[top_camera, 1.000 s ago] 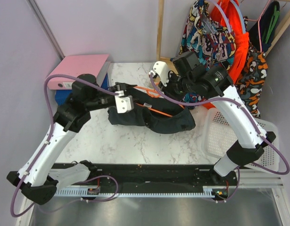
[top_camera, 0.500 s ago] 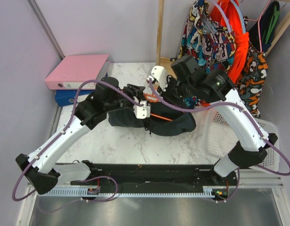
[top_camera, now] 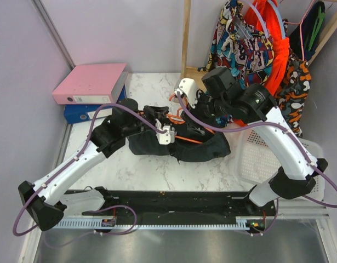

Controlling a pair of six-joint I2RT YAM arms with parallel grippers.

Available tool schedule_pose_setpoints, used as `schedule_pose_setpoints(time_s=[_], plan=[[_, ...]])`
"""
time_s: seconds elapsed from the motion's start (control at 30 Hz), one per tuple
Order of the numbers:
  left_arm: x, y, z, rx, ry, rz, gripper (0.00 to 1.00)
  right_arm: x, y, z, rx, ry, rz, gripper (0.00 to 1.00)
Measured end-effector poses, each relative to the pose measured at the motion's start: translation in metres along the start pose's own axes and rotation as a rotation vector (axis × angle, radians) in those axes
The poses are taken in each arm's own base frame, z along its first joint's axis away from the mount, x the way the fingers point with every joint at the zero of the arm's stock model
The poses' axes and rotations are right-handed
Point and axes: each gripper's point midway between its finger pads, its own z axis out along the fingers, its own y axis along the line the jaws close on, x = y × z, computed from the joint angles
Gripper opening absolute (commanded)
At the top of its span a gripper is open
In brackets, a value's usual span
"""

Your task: Place the shorts on the hanger

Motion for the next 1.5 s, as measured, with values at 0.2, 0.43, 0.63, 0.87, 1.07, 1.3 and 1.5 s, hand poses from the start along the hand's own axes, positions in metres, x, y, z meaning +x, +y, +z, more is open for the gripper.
schedule_pose_setpoints(time_s=[0.2, 0.43, 0.63, 0.87, 1.07, 1.3, 1.5], plan=[[0.008, -0.002, -0.002, -0.040, 0.014, 0.005, 0.02, -0.011, -0.006, -0.029, 0.008, -0.117, 0.064, 0.98], [-0.001, 0.027, -0.018, -0.148, -0.025, 0.030, 0.02, 0.013, -0.008, -0.057, 0.031, -0.173, 0.124, 0.97], [-0.009, 0.032, -0.019, -0.166, -0.062, 0.035, 0.02, 0.029, 0.001, -0.047, -0.003, -0.151, 0.128, 0.82], [-0.012, 0.033, -0.019, -0.169, -0.084, 0.007, 0.02, 0.014, 0.006, -0.040, -0.064, -0.203, 0.100, 0.49], [-0.009, 0.032, -0.015, -0.167, -0.099, -0.069, 0.02, 0.011, 0.007, -0.035, -0.093, -0.231, 0.089, 0.00], [-0.005, 0.033, -0.007, -0.169, -0.106, -0.122, 0.71, 0.011, -0.004, -0.036, -0.079, -0.254, 0.162, 0.00], [-0.011, 0.069, -0.016, -0.260, -0.115, -0.244, 0.99, 0.014, -0.018, -0.044, 0.005, -0.255, 0.242, 0.00]])
